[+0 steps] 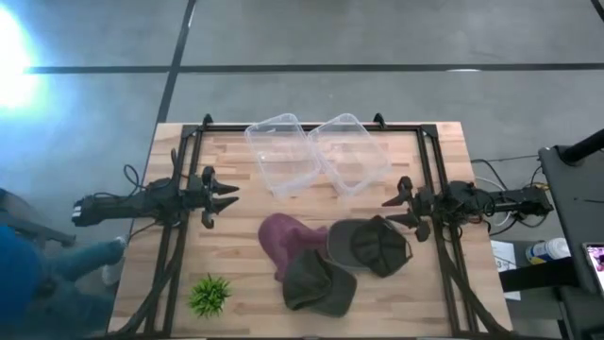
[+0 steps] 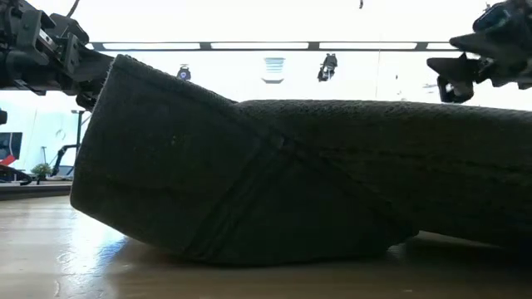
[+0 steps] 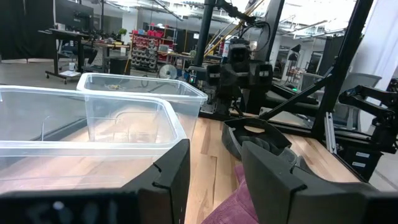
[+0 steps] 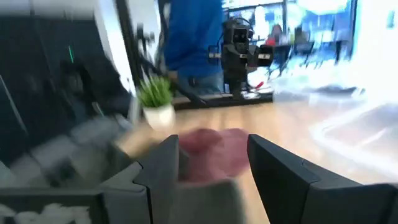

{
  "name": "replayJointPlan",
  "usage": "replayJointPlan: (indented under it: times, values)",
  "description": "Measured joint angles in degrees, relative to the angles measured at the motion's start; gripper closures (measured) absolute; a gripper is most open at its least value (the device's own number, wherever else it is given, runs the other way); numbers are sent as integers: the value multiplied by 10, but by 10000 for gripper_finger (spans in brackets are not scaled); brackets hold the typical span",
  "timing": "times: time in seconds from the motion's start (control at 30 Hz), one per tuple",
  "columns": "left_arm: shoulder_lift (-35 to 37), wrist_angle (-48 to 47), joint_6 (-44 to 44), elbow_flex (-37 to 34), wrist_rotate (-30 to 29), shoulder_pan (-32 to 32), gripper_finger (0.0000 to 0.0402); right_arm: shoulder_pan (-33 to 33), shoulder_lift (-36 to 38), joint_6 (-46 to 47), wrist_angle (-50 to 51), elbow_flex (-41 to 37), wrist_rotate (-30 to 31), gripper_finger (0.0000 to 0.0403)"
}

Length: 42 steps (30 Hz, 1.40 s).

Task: Pick & Place hat
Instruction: Put the right black cap into the right transparent bin

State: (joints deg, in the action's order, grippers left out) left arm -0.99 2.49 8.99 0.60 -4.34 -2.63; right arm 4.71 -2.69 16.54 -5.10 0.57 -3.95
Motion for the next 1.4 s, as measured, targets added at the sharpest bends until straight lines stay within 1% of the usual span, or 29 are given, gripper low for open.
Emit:
replayJointPlan:
  times: [0.13, 0.17, 0.23, 0.27, 0.3, 0.43, 0.57, 0.6, 0.67, 0.77, 0.87, 0.97, 1.0, 1.07, 1.2, 1.3, 1.4]
  values:
    - [0, 0, 0, 0, 0, 0, 262, 0, 0, 180, -3, 0, 5, 216]
    - [0, 0, 0, 0, 0, 0, 262, 0, 0, 235, -3, 0, 15, 216]
    - [0, 0, 0, 0, 0, 0, 262, 0, 0, 376, 5, 0, 48, 216]
    - [0, 0, 0, 0, 0, 0, 262, 0, -1, 419, 12, 0, 65, 216]
    - [0, 0, 0, 0, 0, 0, 262, 0, -3, 436, 13, 0, 74, 216]
    - [0, 0, 0, 0, 0, 0, 262, 0, -21, 478, -27, 0, 72, 216]
    - [0, 0, 0, 0, 0, 0, 262, 1, -75, 537, -84, 0, 35, 215]
    - [0, 0, 0, 0, 0, 0, 262, 4, -95, 544, -103, 2, 32, 215]
    - [0, 0, 0, 0, 0, 0, 262, 14, -142, 547, -98, 27, 30, 216]
    - [0, 0, 0, 0, 0, 0, 262, 36, -238, 506, -30, 107, 30, 218]
    - [0, -1, 0, 0, 0, 0, 262, 73, -344, 446, 133, 214, 40, 229]
    - [0, -1, 0, 0, 0, 0, 262, 127, -452, 401, 310, 315, 87, 239]
    - [0, -2, 0, 0, 0, 0, 262, 147, -485, 394, 354, 343, 105, 241]
    - [0, -4, 0, 0, 0, 0, 262, 190, -545, 385, 411, 392, 138, 242]
    - [0, -5, 0, 0, 0, 0, 262, 276, -657, 369, 460, 478, 188, 237]
    - [0, -6, 0, 0, 0, 0, 262, 319, -736, 354, 487, 536, 195, 227]
    - [0, -6, 0, 0, 2, 0, 262, 347, -815, 318, 503, 582, 195, 212]
